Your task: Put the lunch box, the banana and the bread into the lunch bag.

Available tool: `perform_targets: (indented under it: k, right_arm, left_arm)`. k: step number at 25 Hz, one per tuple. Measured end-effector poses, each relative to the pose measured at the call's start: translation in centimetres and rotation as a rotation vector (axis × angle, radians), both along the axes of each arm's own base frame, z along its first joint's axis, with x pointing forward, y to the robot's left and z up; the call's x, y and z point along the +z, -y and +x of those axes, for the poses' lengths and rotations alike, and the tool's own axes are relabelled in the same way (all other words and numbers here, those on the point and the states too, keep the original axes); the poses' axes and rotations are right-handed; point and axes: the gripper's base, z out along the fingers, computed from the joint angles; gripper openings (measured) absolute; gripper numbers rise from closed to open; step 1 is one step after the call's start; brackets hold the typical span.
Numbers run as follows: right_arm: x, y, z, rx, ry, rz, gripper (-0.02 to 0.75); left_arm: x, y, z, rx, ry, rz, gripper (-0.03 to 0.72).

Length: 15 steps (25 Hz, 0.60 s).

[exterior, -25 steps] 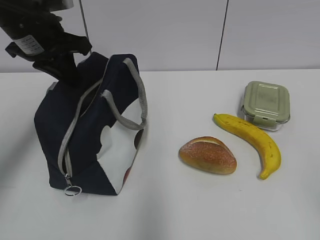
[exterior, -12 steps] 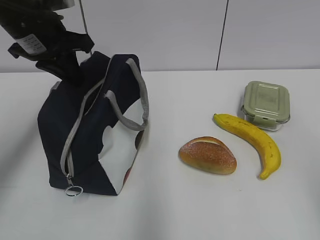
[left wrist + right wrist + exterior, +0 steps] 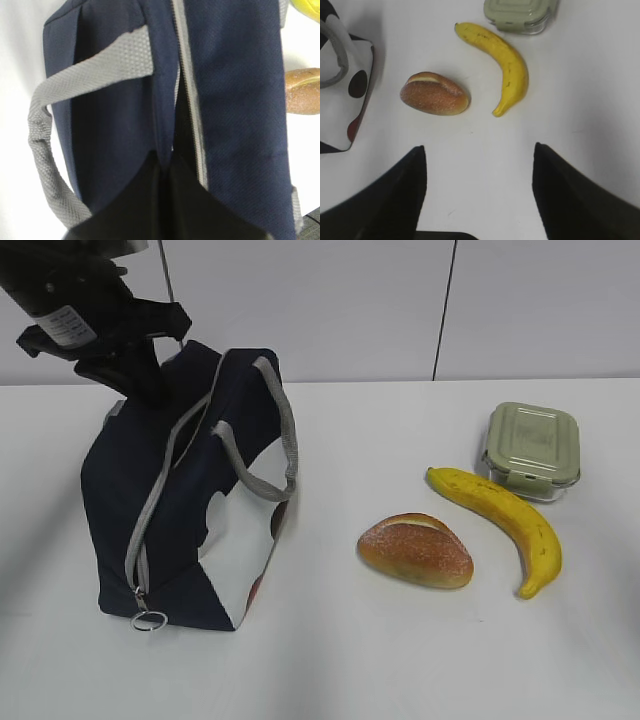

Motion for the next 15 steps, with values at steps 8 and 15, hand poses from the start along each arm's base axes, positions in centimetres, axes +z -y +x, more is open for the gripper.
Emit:
perform_targets:
  k: [8, 15]
  right_arm:
    - [1.3, 0.7, 9.0, 0.057, -0.205, 0.057, 0.491]
    - [0.5, 2.6, 17.8, 0.044, -0.294, 0.071, 0.491]
  left_arm:
    - [0.0, 0.0, 0.1, 0.005, 0.012, -0.004, -0.003]
    - [0.1, 0.0, 0.3, 0.013, 0.036, -0.009, -0.003]
